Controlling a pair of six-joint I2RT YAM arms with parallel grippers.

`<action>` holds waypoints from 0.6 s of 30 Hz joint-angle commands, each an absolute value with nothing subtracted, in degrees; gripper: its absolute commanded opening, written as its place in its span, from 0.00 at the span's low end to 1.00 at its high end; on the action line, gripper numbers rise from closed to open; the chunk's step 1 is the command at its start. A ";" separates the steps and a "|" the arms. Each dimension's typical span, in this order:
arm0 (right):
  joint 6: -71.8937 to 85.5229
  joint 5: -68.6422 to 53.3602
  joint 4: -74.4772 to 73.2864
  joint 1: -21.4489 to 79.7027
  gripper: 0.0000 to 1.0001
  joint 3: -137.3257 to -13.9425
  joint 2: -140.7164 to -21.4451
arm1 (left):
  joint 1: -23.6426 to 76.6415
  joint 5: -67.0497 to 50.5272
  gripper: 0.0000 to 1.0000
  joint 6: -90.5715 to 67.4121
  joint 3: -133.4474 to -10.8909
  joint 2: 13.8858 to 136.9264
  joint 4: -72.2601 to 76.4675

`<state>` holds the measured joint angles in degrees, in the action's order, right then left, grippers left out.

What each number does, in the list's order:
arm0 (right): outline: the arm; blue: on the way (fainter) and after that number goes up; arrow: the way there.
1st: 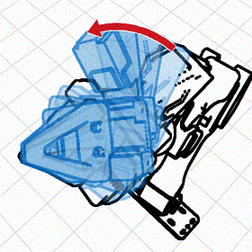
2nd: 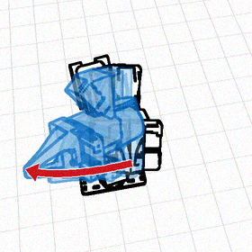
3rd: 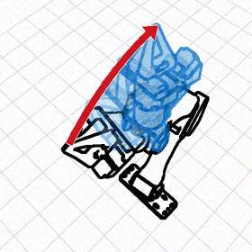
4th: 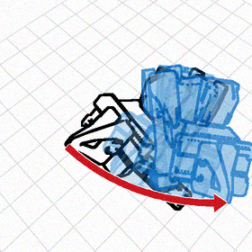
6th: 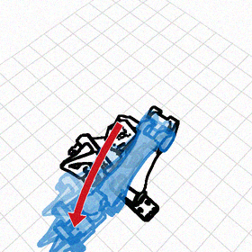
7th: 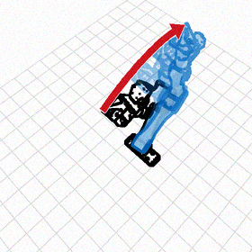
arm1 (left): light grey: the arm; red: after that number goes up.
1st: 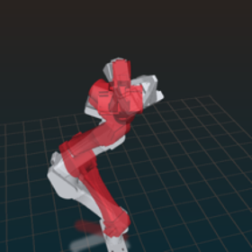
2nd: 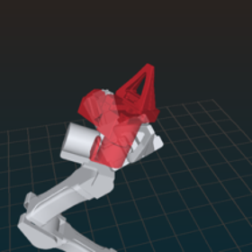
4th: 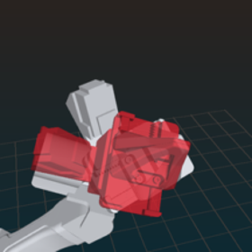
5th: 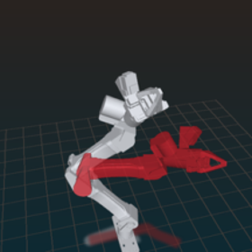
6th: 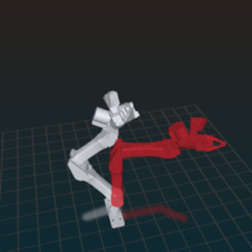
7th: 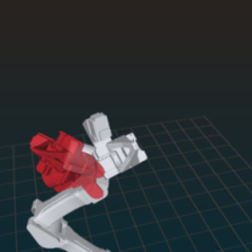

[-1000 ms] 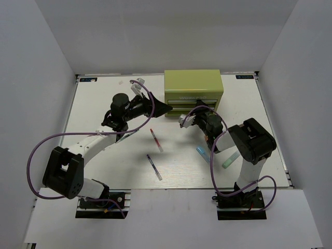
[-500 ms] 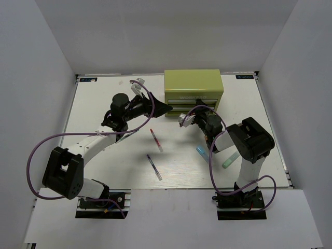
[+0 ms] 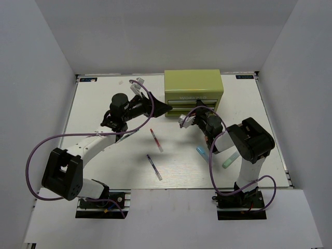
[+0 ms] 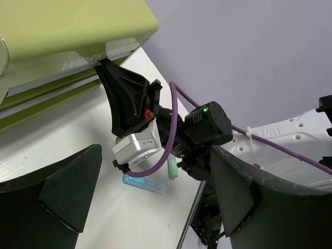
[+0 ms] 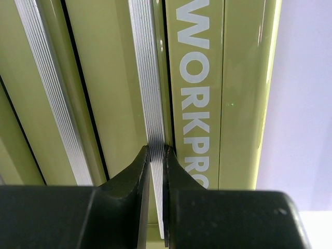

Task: Sort the stationery into containers
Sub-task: Open the drawer

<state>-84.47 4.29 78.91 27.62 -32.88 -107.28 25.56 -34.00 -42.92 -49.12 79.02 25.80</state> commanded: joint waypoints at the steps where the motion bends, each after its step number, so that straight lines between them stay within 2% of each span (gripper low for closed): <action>1: -81.04 7.29 108.11 26.46 0.00 -30.25 -105.91 | 25.22 -34.98 0.94 -42.45 -48.69 76.64 26.98; 18: -79.98 6.50 108.11 27.68 0.00 -21.80 -99.32 | 25.22 -36.12 0.94 -43.51 -54.40 84.81 30.94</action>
<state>-83.33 1.98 79.11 28.25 -25.30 -101.03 25.56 -35.11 -43.16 -51.94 85.89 28.58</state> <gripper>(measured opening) 0.137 0.946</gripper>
